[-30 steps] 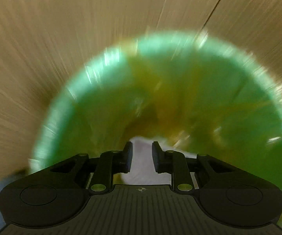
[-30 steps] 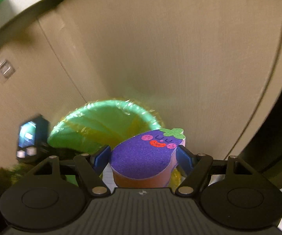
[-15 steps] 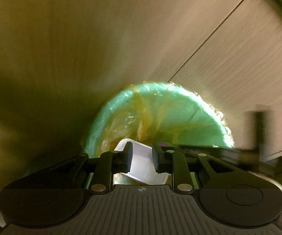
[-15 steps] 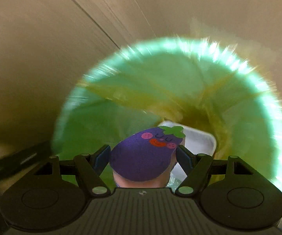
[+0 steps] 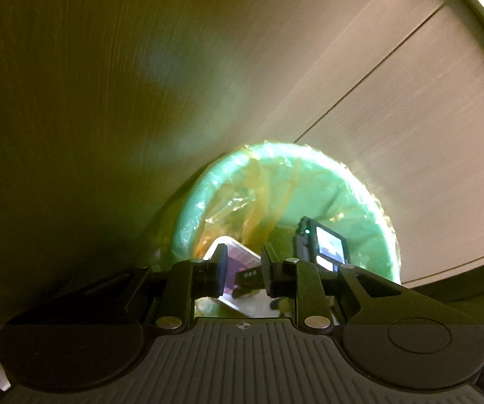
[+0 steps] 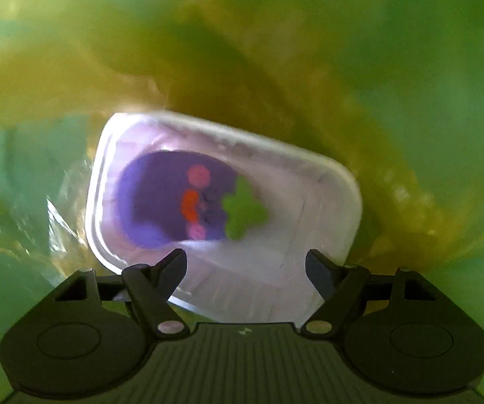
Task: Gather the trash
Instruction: 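Carry the tray and sponge down into the green trash bag and open both grippers, then withdraw both grippers from the trash bag back up to the counter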
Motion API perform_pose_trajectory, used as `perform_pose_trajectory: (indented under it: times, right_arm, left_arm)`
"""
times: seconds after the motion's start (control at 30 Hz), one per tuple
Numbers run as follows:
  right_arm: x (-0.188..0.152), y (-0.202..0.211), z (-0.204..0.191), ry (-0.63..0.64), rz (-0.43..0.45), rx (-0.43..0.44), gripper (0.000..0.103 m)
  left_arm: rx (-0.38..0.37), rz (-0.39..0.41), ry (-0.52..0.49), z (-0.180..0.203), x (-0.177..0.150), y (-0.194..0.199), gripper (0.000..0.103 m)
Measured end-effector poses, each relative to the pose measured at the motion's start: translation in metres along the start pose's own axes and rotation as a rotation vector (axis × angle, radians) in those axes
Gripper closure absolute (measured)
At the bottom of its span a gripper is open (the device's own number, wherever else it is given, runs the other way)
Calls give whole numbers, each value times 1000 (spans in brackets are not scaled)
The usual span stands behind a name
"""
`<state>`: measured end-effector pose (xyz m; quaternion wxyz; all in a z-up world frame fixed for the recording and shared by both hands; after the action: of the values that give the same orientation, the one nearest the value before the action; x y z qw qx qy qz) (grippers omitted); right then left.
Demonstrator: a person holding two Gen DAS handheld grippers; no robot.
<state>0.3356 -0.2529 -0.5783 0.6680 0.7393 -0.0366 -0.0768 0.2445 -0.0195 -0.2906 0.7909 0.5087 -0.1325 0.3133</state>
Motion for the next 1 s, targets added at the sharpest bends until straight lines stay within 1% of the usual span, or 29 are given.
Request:
perform_pose_trajectory:
  times: [0.1,0.17,0.3,0.37,0.4,0.47,0.53,0.63,0.7,0.73,0.8,0.9,0.97,1.0]
  right_arm:
    - [-1,11,-3,-9,36,-2,23]
    - [-5,35,-7,-15,88,14,19]
    - [-23,112,-19,-6,223,112,16]
    - [-44,155,-13,-9,291,178,12]
    - [-49,172,-10,-16,315,196,9]
    - [-62,207,2,-32,362,224,9]
    - [-73,238,16,-36,412,244,8]
    - [-94,288,30,9,509,249,4]
    - [-107,322,24,111,603,224,4]
    - [-117,338,15,181,663,201,4]
    - [-137,377,-4,332,803,149,4]
    - [-171,444,-38,555,1058,98,4]
    - [-186,489,-54,641,1217,73,3]
    - [-188,509,-60,646,1278,71,2]
  left_arm:
    - [-5,16,0,1,1,3,79]
    - [-9,34,-7,4,1,5,78]
    - [-29,60,-8,14,1,12,79]
    - [-46,66,-10,21,0,18,78]
    - [-58,69,-13,25,0,21,78]
    - [-93,90,-22,35,1,31,78]
    - [-130,132,-40,45,4,46,78]
    - [-181,203,-79,61,11,74,78]
    - [-207,235,-114,74,18,95,78]
    - [-217,249,-130,81,23,109,78]
    - [-237,291,-171,95,34,143,78]
    - [-247,368,-233,115,49,203,78]
    - [-240,399,-263,123,61,242,78]
    - [-232,412,-272,126,69,257,78]
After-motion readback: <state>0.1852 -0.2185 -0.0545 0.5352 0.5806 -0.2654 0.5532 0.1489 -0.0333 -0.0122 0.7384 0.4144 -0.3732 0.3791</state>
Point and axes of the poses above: each gripper's, at about its wrist camera, not at the fingertips, and y roughly against the way its jaws point, z to its right, x to its top, the point moved 1 cm from there along -y, roughly the way its jaws point, and after that the axes turned 10 degrees about z, right-handed, at the moved point
